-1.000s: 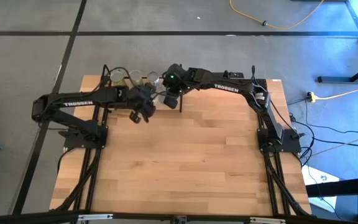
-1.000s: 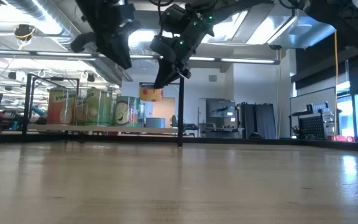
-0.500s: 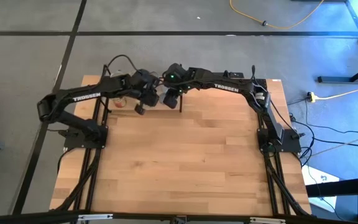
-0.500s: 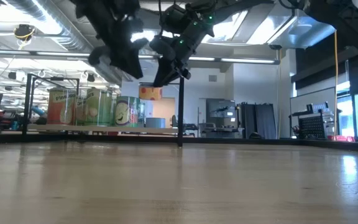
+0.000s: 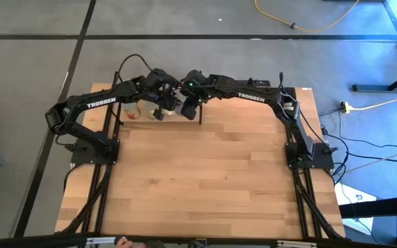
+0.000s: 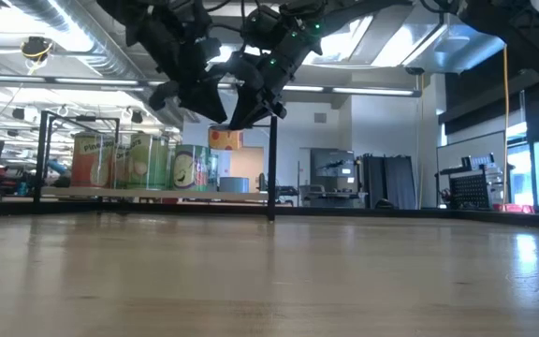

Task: Pick and place cans onto a shelf
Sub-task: Put the canned pineapple rings on the shelf

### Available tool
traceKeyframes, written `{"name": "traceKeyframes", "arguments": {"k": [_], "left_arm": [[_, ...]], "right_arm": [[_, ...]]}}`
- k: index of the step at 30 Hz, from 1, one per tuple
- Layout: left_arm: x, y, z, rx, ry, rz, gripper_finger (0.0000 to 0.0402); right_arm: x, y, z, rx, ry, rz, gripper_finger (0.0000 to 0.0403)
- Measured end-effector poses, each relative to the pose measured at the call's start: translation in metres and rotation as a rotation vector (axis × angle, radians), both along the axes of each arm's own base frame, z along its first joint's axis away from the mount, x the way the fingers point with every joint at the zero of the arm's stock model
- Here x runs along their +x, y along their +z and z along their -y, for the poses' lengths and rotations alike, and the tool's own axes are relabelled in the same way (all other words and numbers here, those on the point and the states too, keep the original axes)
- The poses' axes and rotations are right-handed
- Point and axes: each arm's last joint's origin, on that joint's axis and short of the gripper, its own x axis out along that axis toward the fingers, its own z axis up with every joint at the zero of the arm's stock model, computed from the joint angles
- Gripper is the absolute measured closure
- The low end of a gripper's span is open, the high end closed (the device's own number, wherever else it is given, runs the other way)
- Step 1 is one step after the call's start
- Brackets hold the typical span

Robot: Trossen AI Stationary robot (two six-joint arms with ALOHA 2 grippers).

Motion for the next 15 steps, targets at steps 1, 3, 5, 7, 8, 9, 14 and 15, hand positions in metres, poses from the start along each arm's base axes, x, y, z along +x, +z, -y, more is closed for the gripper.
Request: {"name": "traceKeyframes", "arguments": {"k": [1, 3, 5, 7, 8, 9, 14, 15], "left_arm": [[-0.0008, 0.0, -0.0013, -0.006, -0.001, 0.004, 0.0355], [0.0001, -0.0021, -0.0034, -0.014, -0.003, 0.004, 0.0355], [0.0001, -0.0036, -0.0046, -0.022, 0.009, -0.001, 0.0355], [-0.0007, -0.0029, -0.0059, -0.035, 0.042, 0.009, 0.0355], [-0.0009, -0.0029, -0.0063, -0.049, 0.06, 0.013, 0.0355], [-0.0009, -0.0031, -0.0063, -0.065, 0.076, 0.017, 0.0355], [-0.0017, -0.0031, -0.0075, -0.112, 0.14, 0.034, 0.0355], [-0.0017, -0.0033, -0.0078, -0.119, 0.147, 0.036, 0.0355]], "right_arm": [[0.0001, 0.0001, 0.0, 0.0, 0.0, 0.001, 0.035], [0.0001, 0.0001, 0.0, 0.0, 0.001, 0.002, 0.035], [0.0001, 0.0001, 0.0, 0.0, 0.0, 0.002, 0.035], [0.0003, 0.0002, 0.0001, -0.001, 0.0, 0.003, 0.035], [0.0004, 0.0003, 0.0001, -0.002, 0.0, 0.005, 0.035], [0.0004, 0.0003, 0.0001, -0.002, 0.0, 0.005, 0.035], [0.0011, 0.001, 0.0004, -0.005, 0.0, 0.015, 0.035], [0.0011, 0.0009, 0.0004, -0.005, 0.0, 0.014, 0.035]]}}
